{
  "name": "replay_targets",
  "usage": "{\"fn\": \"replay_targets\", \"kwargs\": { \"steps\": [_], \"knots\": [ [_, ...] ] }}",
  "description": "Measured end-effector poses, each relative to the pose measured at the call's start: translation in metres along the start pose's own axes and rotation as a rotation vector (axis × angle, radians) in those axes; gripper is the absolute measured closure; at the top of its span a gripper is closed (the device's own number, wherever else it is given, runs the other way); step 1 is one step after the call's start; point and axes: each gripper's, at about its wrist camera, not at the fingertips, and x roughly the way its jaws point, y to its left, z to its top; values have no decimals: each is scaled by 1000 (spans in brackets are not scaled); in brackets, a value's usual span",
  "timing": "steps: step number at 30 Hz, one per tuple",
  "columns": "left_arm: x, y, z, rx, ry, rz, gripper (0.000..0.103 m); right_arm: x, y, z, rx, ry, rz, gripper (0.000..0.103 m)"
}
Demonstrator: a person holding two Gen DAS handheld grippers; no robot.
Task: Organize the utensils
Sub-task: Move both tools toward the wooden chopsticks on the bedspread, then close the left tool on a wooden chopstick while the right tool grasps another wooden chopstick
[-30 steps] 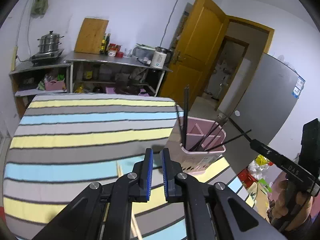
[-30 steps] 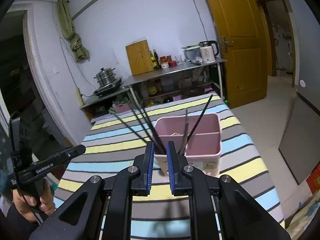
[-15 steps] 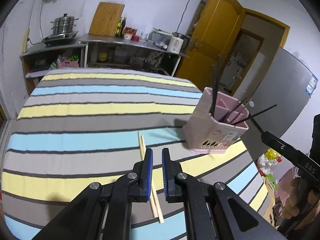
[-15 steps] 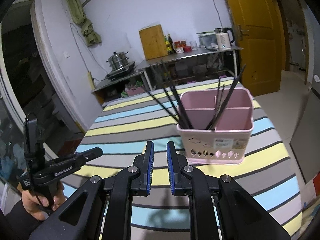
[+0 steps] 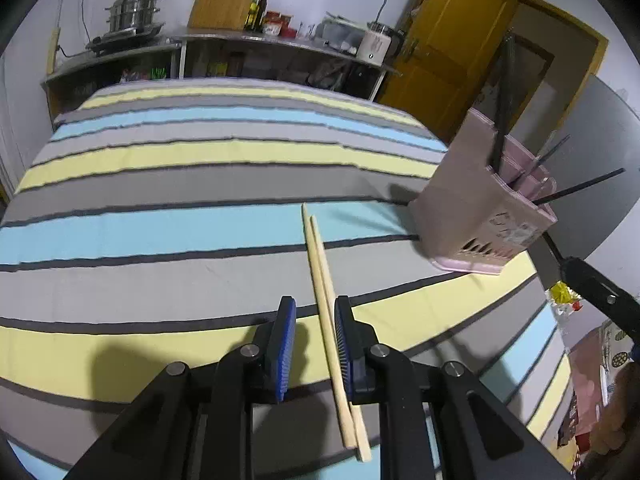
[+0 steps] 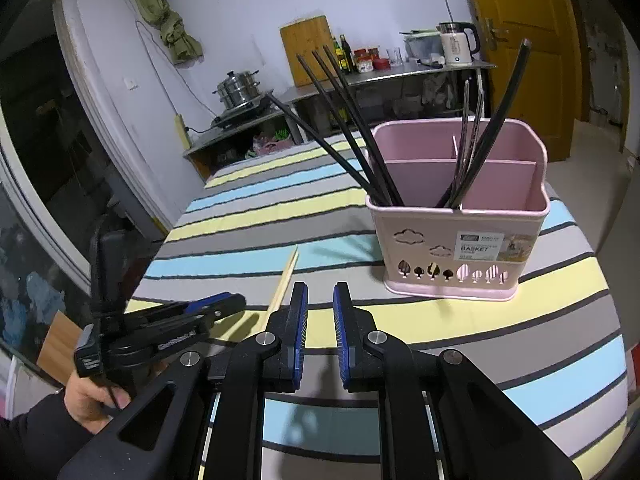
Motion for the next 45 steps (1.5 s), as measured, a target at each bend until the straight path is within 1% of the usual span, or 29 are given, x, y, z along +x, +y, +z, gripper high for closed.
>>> {"fn": "replay_targets", "kwargs": {
  "steps": [7, 8, 12, 15, 18, 24, 28, 31, 35, 38, 40, 41, 43, 45],
  "knots": [
    [32, -1, -1, 20, 40, 33, 84, 15, -8, -4, 12, 34, -2, 90],
    [33, -2, -1, 26, 28, 35, 83, 17, -9, -4, 13, 38, -2, 90],
    [36, -6, 0, 58, 18, 53, 80, 24, -9, -3, 16, 48, -2, 90],
    [36, -11, -1, 90, 9, 80, 80, 28, -9, -3, 16, 51, 0, 90],
    [36, -11, -2, 97, -5, 95, 77, 29, -8, -4, 14, 54, 3, 90],
    [36, -16, -6, 134, -18, 157, 77, 26, -8, -4, 12, 49, -2, 90],
    [33, -13, -7, 113, -19, 178, 77, 26, -8, -5, 14, 52, -1, 90],
    [28, -4, -9, 73, -25, 215, 78, 28, -6, -5, 15, 55, 3, 90],
    [17, 13, -15, 12, -41, 268, 84, 36, -2, -9, 12, 70, 14, 90],
    [9, 23, -21, -39, -43, 289, 89, 44, 3, -12, 7, 84, 25, 90],
    [3, 27, -26, -68, -43, 290, 91, 50, 8, -14, 1, 96, 33, 90],
    [0, 29, -27, -80, -38, 278, 91, 54, 10, -14, -3, 101, 38, 90],
    [0, 32, -27, -86, -25, 234, 91, 61, 14, -15, -13, 112, 46, 90],
    [1, 34, -22, -70, -15, 201, 91, 70, 18, -15, -20, 125, 51, 90]
  ]
}}
